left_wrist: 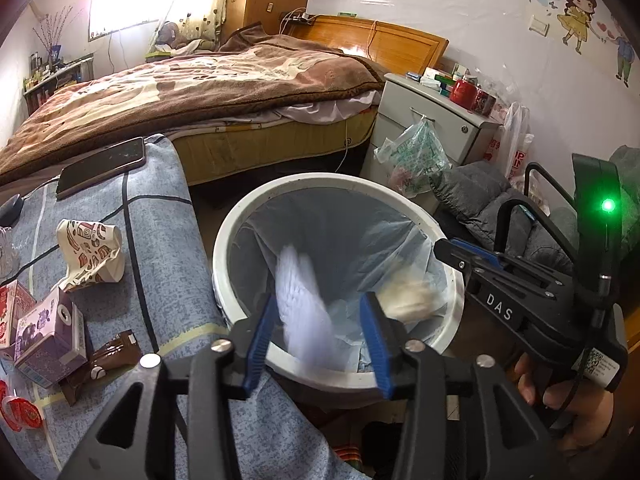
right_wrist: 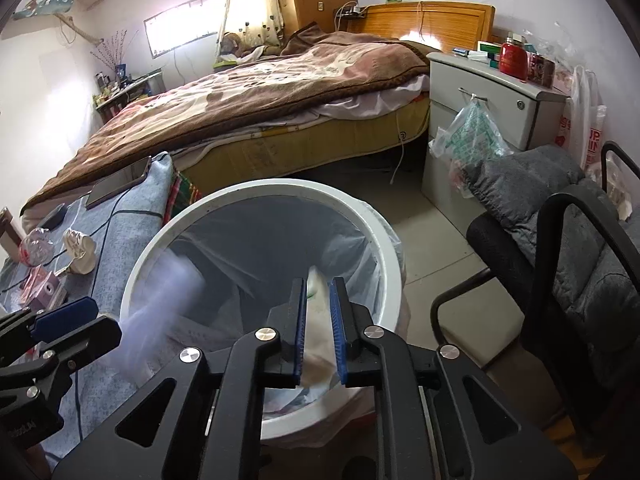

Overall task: Collect trash
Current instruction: 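Carry the paper bag to the white bin with the right gripper while the left gripper carries bubble wrap there, then open both grippers over the bin to drop the bag and bubble wrap, then move both grippers back over the table toward the remaining trash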

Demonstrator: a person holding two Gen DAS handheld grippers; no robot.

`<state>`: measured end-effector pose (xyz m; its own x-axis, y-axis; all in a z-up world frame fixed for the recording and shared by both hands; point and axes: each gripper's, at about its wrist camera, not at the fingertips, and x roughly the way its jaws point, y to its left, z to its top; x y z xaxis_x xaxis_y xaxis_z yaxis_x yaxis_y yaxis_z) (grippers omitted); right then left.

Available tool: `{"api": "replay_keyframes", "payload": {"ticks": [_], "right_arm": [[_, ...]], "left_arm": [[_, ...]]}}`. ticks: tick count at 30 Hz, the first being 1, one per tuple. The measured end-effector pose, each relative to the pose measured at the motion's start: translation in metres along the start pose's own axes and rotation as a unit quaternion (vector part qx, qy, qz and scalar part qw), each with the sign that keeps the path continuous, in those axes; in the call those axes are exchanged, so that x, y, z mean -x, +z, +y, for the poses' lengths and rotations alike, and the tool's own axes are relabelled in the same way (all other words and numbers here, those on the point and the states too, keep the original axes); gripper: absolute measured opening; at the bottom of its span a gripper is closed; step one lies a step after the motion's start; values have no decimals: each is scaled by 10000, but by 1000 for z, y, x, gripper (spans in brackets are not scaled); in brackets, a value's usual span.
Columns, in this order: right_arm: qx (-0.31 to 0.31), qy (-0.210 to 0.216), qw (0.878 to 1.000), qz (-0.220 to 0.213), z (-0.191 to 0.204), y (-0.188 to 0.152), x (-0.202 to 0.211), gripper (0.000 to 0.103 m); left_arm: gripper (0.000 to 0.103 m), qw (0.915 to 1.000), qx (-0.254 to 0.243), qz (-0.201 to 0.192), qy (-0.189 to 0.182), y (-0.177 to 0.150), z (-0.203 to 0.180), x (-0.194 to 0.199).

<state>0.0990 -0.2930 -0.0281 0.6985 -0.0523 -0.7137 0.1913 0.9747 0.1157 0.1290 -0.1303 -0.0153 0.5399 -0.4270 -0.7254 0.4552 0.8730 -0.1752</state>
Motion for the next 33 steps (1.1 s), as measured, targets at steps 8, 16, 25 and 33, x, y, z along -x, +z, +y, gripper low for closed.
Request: {"api": "replay_keyframes", "payload": {"ticks": [8, 16, 25, 33], "right_arm": [[-126, 73, 9998, -111, 3, 0, 8, 33], [-110, 193, 9995, -224, 17, -2, 18, 34], [41, 485, 9983, -334, 47, -4, 28, 34], [459, 1048, 9927, -380, 97, -11, 33, 47]], "left_arm": [[54, 9998, 112, -89, 104, -2, 9, 12], [57, 9987, 270, -326, 283, -9, 28, 40], [58, 9959, 420, -563, 569, -22, 55, 71], [58, 9874, 806, -735, 1148, -47, 107, 107]]}}
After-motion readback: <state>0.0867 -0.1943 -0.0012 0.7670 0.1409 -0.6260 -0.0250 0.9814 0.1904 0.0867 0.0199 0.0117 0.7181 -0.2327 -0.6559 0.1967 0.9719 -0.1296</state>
